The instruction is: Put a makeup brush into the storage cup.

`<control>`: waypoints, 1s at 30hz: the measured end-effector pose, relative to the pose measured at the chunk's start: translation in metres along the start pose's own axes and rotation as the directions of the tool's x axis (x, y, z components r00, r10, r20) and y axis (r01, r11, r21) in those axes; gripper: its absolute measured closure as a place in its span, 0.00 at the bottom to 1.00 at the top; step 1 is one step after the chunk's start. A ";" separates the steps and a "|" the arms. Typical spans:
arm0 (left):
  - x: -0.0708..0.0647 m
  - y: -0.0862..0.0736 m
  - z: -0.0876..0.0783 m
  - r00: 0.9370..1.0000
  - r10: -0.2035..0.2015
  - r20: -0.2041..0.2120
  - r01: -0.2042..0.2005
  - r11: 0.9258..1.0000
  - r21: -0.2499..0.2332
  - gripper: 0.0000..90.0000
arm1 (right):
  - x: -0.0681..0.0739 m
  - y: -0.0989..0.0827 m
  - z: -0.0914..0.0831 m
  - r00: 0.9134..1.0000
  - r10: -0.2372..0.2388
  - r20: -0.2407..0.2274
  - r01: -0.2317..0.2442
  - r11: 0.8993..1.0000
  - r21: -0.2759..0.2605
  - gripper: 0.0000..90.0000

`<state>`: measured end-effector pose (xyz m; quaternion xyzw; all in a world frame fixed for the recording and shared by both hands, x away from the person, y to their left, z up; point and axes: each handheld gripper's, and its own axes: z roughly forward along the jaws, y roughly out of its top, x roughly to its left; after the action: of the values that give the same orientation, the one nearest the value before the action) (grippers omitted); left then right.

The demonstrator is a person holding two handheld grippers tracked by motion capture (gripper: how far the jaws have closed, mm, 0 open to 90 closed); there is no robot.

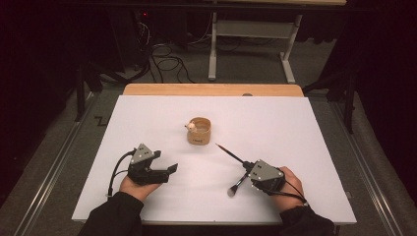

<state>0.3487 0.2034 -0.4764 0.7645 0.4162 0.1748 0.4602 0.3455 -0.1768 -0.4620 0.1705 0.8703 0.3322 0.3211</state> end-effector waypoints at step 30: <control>-0.004 0.001 -0.004 1.000 0.019 0.008 -0.018 0.996 -0.085 0.10 | -0.013 -0.006 -0.008 0.953 0.298 -0.043 -0.301 0.938 -0.169 0.96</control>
<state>0.3437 0.2021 -0.4729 0.7489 0.3993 0.1932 0.4923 0.3488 -0.1912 -0.4553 0.2697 0.8046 0.4531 0.2731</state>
